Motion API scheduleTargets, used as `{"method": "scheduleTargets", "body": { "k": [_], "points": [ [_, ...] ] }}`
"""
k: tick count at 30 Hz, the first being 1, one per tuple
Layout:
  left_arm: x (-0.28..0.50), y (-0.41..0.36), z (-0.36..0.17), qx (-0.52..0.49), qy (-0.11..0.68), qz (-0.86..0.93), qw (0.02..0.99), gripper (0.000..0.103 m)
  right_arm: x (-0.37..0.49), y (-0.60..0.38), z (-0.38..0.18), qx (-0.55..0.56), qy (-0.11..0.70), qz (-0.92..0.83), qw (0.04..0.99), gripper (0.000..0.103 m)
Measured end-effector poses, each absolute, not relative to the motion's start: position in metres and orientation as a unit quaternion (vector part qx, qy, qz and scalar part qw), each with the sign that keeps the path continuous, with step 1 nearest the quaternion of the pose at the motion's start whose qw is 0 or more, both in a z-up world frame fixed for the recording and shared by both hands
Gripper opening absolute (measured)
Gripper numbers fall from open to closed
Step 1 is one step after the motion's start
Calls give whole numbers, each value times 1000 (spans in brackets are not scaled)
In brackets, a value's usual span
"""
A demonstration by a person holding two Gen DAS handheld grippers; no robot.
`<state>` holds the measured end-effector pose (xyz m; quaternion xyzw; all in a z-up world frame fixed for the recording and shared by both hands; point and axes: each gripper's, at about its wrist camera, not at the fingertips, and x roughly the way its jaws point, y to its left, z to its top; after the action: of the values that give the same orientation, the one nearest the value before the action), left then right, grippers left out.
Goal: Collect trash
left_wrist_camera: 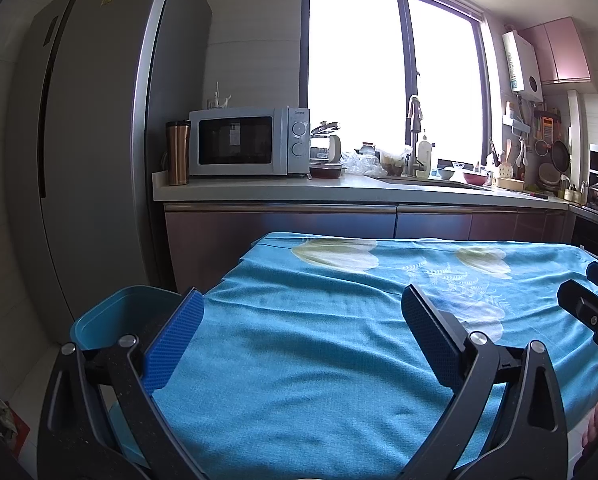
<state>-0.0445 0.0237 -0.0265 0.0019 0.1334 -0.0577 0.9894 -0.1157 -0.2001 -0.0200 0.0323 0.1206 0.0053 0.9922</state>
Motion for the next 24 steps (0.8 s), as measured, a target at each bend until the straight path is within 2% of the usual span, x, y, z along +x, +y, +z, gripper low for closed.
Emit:
{"method": "scheduleTargets", "body": {
  "k": [24],
  "points": [
    [-46, 24, -28, -1, 135, -54, 989, 97, -112, -200, -21, 35, 120, 1, 992, 96]
  ]
}}
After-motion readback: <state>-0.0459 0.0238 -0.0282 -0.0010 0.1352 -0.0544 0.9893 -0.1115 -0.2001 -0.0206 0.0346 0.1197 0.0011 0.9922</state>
